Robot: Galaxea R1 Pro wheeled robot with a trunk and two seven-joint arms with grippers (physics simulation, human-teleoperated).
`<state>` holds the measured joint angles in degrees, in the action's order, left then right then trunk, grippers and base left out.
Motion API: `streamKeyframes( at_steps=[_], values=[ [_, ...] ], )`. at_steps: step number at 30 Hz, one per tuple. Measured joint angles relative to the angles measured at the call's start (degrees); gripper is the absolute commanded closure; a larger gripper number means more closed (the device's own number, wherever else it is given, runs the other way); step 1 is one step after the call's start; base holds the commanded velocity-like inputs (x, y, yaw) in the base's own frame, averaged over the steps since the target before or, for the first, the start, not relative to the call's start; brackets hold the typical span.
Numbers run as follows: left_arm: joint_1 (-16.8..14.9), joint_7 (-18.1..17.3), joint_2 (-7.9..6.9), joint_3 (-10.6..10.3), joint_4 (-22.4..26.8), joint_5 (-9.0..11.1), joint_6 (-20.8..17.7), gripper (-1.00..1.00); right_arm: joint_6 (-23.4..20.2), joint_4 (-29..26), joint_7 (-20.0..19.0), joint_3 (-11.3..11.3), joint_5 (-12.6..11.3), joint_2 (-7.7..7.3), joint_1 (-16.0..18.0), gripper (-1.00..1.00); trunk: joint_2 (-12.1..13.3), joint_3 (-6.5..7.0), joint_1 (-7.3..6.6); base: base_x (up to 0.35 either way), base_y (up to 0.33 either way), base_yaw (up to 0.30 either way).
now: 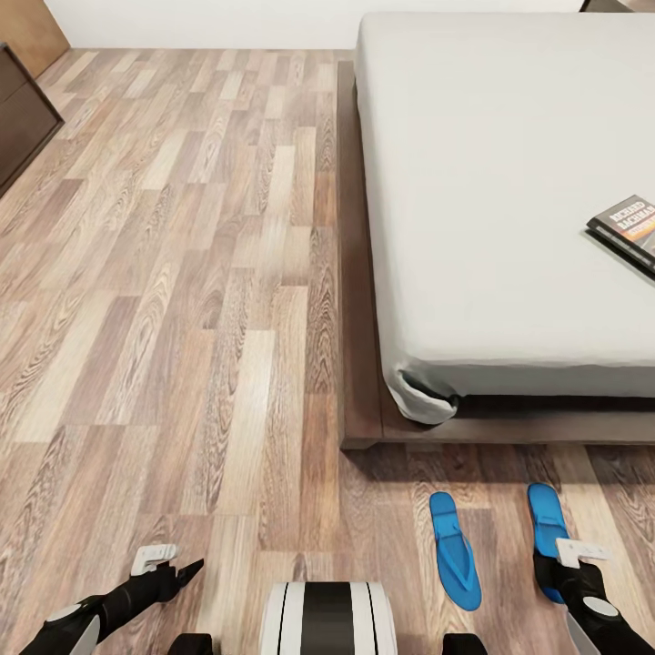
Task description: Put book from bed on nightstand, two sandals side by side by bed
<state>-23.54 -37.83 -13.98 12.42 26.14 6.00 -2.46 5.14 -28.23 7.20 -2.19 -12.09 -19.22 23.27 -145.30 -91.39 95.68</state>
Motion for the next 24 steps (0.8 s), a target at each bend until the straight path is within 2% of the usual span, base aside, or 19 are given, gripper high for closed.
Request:
streamKeyframes(
  at_steps=[9, 18, 24],
  values=[
    [0.0, 0.1, 0.0, 0.0, 0.0, 0.1, 0.0, -1.0, -0.2, 0.7, 0.1, 0.0, 0.0, 0.0, 0.0, 1.0, 0.0, 0.0, 0.0, 0.066, 0.082, 0.0],
    [0.0, 0.0, -0.11, 0.1, 0.0, 0.1, 0.0, -1.0, -0.3, 0.7, 0.1, 0.0, 0.0, 0.01, 0.0, 1.0, 0.0, 0.0, 0.0, 0.001, 0.238, 0.0],
    [0.0, 0.0, -0.09, 0.1, 0.0, 0.1, 0.0, -1.0, -0.4, 0.7, 0.1, 0.0, 0.0, 0.0, 0.0, 1.0, 0.0, 0.0, 0.0, 0.0, 0.039, 0.0]
  ],
)
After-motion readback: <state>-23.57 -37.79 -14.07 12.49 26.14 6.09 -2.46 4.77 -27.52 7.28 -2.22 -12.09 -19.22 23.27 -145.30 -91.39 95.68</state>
